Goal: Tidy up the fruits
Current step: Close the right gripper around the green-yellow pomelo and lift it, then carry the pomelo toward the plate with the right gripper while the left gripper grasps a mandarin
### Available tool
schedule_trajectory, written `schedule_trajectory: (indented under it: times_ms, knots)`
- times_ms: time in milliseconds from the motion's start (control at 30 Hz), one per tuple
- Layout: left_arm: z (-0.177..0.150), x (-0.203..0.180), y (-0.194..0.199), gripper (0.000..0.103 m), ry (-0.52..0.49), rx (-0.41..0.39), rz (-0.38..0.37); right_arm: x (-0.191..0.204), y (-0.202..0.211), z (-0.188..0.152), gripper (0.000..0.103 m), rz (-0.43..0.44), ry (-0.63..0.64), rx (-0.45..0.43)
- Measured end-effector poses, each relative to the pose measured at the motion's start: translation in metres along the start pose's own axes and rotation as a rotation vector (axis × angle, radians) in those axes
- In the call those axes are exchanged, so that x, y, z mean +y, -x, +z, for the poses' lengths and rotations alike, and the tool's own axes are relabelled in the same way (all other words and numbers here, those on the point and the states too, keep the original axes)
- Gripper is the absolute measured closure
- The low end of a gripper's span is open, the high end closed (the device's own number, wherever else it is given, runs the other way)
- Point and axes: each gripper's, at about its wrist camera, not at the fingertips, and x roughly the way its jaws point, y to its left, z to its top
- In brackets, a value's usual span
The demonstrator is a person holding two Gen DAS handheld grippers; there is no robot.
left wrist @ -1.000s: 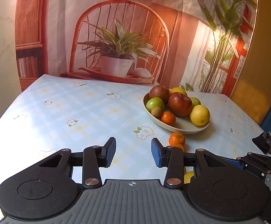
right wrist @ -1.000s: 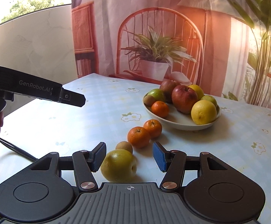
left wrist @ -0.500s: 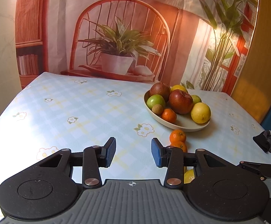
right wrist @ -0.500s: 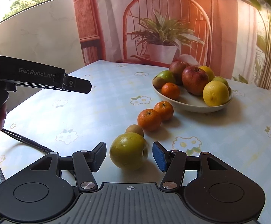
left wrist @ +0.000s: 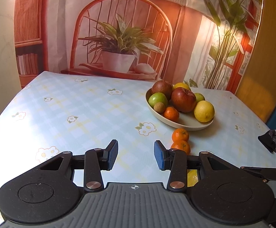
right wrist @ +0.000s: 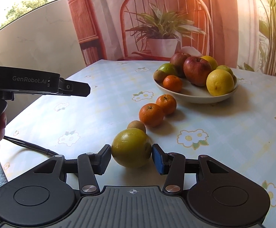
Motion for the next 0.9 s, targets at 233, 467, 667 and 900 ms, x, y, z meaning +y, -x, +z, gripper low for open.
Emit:
schedule_trajectory:
  times_ms: [233,467,667,900]
  knots:
    - [0.006,-0.003,-0.007,0.053,-0.008,0.01,-0.002,-0.015,0.012,0.007,0.059,-0.062,-0.028,-0.07]
    - [0.009,-0.027,-0.025,0.052,-0.077,0.055,-0.062,-0.04,0.02,0.009,0.059,-0.128,-0.069,-0.124]
    - [0.009,-0.045,-0.038,0.052,-0.122,0.088,-0.077,-0.054,0.021,0.003,0.059,-0.176,-0.068,-0.158]
    - [0.011,-0.054,-0.049,0.052,-0.147,0.123,-0.071,-0.074,0.021,-0.003,0.059,-0.215,-0.099,-0.188]
